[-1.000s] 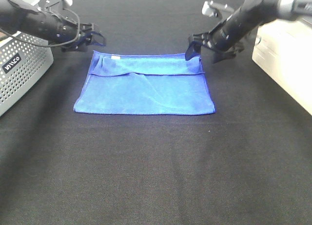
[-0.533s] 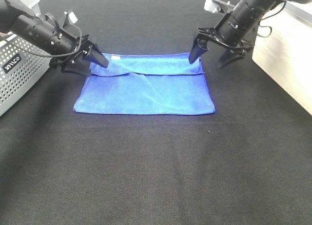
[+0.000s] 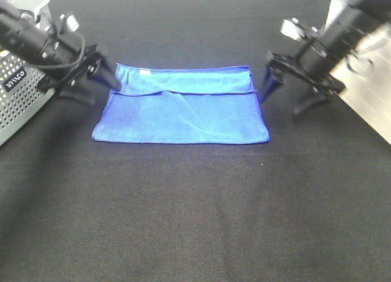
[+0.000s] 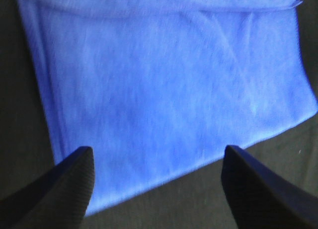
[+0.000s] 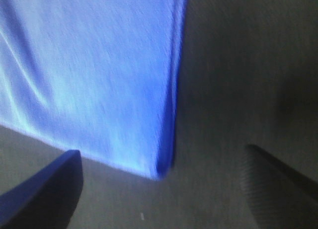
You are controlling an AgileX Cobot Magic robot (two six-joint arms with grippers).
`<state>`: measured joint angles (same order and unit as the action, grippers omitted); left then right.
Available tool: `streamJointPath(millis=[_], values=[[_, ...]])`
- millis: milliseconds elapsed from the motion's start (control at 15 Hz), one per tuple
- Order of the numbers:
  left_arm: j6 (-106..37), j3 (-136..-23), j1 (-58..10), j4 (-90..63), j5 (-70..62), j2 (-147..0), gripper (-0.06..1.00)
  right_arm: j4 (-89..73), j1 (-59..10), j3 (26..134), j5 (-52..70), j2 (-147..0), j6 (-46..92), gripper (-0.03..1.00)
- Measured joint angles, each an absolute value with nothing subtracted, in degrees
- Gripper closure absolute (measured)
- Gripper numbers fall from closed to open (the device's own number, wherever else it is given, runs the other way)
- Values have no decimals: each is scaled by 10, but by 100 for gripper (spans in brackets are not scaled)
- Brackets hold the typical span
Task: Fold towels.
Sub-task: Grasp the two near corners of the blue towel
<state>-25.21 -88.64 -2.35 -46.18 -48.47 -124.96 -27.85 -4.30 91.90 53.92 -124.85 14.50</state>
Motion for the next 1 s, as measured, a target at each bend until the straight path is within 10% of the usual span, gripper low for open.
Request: streamJointPath(millis=[1000], values=[[-247, -805, -49, -452, -344, -1255, 26, -363, -68, 863, 465, -1282, 237, 19]])
